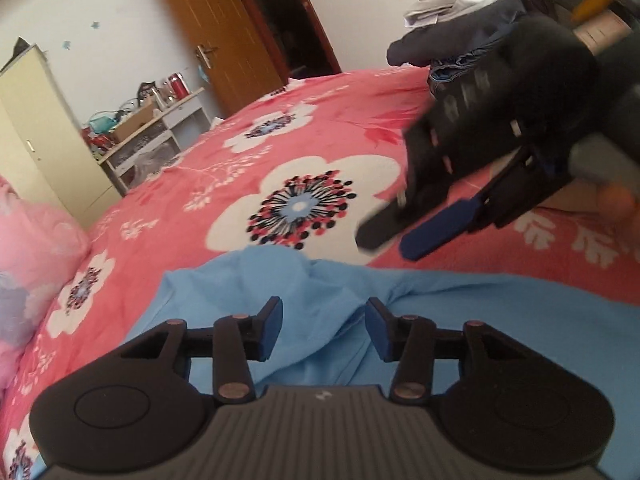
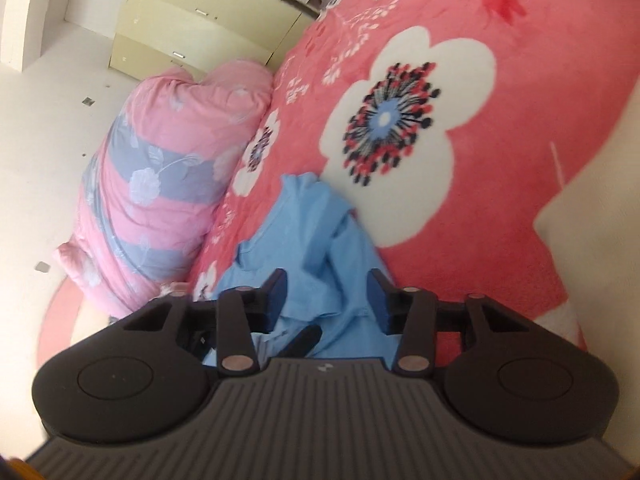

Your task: Fold clothes

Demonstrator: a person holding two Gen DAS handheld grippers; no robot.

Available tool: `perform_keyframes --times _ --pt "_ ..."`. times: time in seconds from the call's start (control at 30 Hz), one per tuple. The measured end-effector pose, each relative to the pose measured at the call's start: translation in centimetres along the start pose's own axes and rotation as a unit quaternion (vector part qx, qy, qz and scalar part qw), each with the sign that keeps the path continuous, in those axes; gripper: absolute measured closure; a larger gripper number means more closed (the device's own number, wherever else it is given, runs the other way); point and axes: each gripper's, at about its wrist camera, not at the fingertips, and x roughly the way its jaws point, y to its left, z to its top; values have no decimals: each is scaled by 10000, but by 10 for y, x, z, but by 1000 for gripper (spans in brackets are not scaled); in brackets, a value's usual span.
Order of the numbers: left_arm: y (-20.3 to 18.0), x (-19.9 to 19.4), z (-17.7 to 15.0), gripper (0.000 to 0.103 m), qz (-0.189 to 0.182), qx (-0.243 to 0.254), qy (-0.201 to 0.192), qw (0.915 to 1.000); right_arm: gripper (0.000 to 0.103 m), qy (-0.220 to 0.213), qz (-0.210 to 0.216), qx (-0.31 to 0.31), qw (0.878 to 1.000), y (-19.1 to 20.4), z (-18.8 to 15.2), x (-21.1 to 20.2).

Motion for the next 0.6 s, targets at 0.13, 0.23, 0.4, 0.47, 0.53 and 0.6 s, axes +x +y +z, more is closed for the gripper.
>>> perform_keyframes --times 0.13,0.23,0.4,0.47,0.53,0.6 --pt "3 17 0 80 -97 8 221 9997 84 -81 -345 -773 9964 10 -8 9" --pt "17 23 -2 99 -181 -374 362 9985 86 12 -551 -1259 9905 17 -14 17" --pt "81 14 -6 100 -219 -2188 209 9753 89 158 -771 -1629 9835 17 -21 26" --pt "114 10 -15 100 -221 -3167 152 9481 89 147 -750 -1605 9841 15 -21 25" --pt "145 10 -29 100 -271 -4130 182 9102 89 143 -759 -1634 9835 16 -22 25" --pt "169 16 -48 100 -224 -4858 271 8734 90 138 -789 -1690 9823 17 -23 26"
